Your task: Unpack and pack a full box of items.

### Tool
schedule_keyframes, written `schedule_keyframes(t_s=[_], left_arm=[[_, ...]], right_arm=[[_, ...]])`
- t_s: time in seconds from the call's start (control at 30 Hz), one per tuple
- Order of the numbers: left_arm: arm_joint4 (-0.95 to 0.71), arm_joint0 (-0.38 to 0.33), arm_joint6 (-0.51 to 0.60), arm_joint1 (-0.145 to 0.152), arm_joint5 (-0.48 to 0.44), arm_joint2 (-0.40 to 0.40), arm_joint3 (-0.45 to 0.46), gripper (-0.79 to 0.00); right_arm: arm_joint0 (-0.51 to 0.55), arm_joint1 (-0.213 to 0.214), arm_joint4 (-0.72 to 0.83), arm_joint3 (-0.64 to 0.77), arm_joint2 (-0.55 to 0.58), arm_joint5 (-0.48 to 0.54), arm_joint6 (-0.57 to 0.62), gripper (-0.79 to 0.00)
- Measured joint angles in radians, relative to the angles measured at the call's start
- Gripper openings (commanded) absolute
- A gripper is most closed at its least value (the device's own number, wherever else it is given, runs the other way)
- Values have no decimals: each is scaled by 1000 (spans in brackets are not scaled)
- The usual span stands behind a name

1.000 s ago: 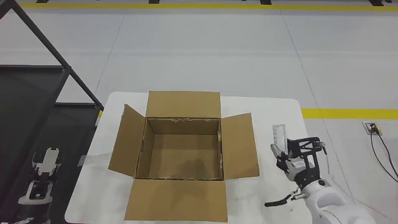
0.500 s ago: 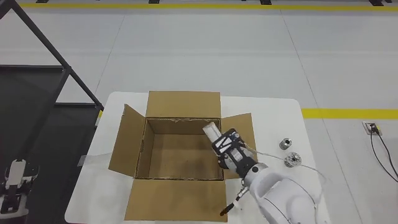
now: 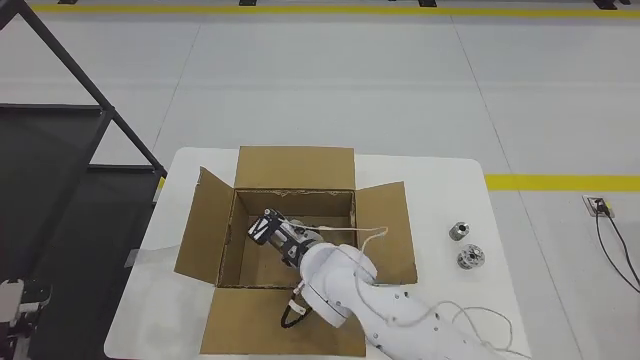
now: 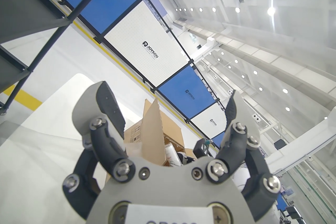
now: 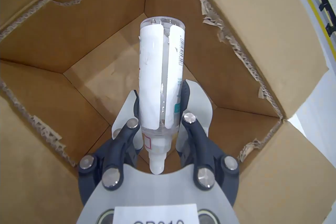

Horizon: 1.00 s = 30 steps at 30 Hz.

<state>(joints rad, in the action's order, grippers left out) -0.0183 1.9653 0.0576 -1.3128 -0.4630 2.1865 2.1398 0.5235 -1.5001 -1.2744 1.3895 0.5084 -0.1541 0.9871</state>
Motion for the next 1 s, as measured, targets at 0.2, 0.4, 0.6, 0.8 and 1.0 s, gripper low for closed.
schedule_keyframes(t_s=[0.2,0.4,0.6,0.8,1.0], left_arm=[[-15,11,35,-3,-32,10,-12,0],[-25,19,55,-4,-50,16,-17,0],[-25,19,55,-4,-49,16,-17,0],[-25,19,55,-4,-49,16,-17,0],[-25,19,55,-4,-49,16,-17,0]], right_arm=[[-119,-129,48,-289,-108,-55,28,-785],[-186,-245,123,-529,-154,-36,35,-785],[-226,-338,178,-711,-169,11,42,-705],[-246,-407,199,-838,-177,49,22,-419],[-265,-445,230,-911,-155,96,-18,-400]])
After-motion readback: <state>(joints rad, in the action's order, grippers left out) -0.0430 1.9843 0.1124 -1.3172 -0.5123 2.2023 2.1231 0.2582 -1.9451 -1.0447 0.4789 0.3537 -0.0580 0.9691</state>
